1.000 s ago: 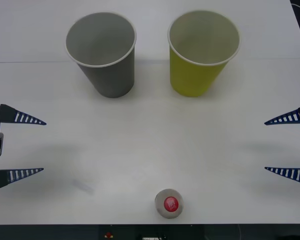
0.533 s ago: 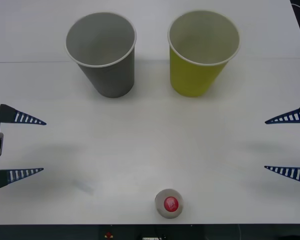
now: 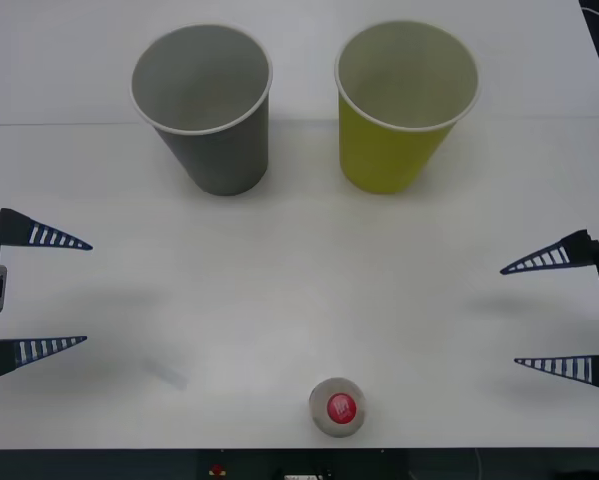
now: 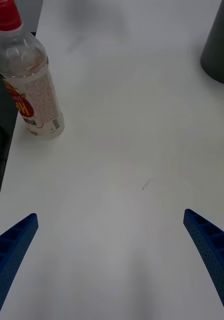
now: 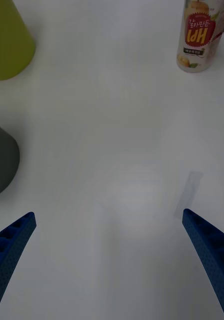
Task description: Put the can into the green bin and the plastic bottle into the gray bin
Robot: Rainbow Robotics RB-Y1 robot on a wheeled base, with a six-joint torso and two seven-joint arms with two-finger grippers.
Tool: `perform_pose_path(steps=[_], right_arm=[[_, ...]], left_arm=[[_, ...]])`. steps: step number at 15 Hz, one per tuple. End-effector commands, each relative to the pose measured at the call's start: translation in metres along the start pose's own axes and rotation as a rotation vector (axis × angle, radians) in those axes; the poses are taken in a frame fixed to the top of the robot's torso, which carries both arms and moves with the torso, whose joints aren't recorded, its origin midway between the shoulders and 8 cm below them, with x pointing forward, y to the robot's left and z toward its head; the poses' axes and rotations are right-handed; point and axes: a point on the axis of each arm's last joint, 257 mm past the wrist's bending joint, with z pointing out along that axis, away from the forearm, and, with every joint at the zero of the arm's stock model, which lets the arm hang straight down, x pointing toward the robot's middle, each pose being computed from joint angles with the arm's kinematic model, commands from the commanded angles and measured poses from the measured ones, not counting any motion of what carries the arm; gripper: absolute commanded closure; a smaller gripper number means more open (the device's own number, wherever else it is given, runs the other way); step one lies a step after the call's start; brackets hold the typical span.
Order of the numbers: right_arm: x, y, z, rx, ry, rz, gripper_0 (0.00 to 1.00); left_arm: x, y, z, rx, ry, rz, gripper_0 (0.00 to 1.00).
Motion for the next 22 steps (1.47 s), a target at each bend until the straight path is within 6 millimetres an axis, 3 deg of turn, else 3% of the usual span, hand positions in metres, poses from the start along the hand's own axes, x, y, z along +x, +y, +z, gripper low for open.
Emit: perform_pose_path(steps=[1, 8, 22], right_arm=[[0.001, 0.007, 0.014, -0.046, -0.052, 0.001, 0.0], [0.006, 0.026, 0.052, -0.128, -0.208, 0.012, 0.0], [-0.021, 0.073, 0.134, -0.229, -0.442, 0.118, 0.0]], left_arm=[[0.0, 0.0, 0.0, 0.0, 0.0, 0.0, 0.0], [0.0, 0.0, 0.0, 0.0, 0.0, 0.0, 0.0], [0.0, 0.0, 0.0, 0.0, 0.0, 0.0, 0.0]])
